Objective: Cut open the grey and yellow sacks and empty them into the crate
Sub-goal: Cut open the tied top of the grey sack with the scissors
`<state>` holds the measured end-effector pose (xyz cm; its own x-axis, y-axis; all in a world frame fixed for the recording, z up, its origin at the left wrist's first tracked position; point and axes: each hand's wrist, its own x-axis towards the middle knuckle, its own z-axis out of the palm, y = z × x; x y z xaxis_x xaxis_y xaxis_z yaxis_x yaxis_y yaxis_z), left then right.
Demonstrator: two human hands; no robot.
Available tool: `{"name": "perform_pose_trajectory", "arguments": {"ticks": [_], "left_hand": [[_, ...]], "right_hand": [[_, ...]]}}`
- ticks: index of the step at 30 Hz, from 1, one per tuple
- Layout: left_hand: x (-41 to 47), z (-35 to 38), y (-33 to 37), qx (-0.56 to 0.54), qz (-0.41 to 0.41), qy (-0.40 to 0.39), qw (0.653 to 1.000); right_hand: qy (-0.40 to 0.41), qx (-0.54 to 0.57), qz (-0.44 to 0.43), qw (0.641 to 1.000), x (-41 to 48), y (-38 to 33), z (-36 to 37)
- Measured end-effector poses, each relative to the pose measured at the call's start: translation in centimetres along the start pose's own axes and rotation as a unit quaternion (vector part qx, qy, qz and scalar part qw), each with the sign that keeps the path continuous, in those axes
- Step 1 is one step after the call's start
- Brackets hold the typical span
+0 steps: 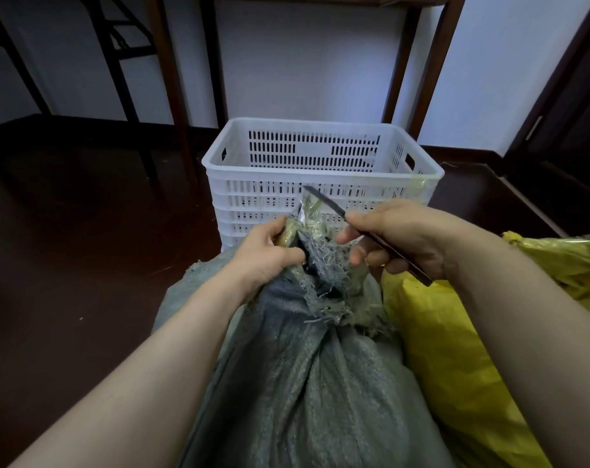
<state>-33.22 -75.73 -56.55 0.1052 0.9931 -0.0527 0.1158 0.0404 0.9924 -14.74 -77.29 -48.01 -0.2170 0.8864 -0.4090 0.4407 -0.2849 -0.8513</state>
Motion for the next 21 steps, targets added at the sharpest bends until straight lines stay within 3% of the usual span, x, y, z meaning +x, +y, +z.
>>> {"name": "perform_pose_trajectory", "arguments": {"ticks": [9, 14, 21], "left_hand": [[0.3, -0.5, -0.1, -0.023, -0.007, 0.03, 0.999], [0.5, -0.7, 0.1, -0.028, -0.01, 0.046, 0.999], [0.3, -0.4, 0.2, -0.032, 0.001, 0.06, 0.998]], "right_hand": [[-0.096, -0.095, -0.003, 0.991, -1.6, -0.2, -0.2], [-0.068, -0.152, 0.002, 0.986, -1.6, -0.1, -0.2], [-0.037, -0.128, -0.008, 0.991, -1.0, 0.2, 1.2]]}}
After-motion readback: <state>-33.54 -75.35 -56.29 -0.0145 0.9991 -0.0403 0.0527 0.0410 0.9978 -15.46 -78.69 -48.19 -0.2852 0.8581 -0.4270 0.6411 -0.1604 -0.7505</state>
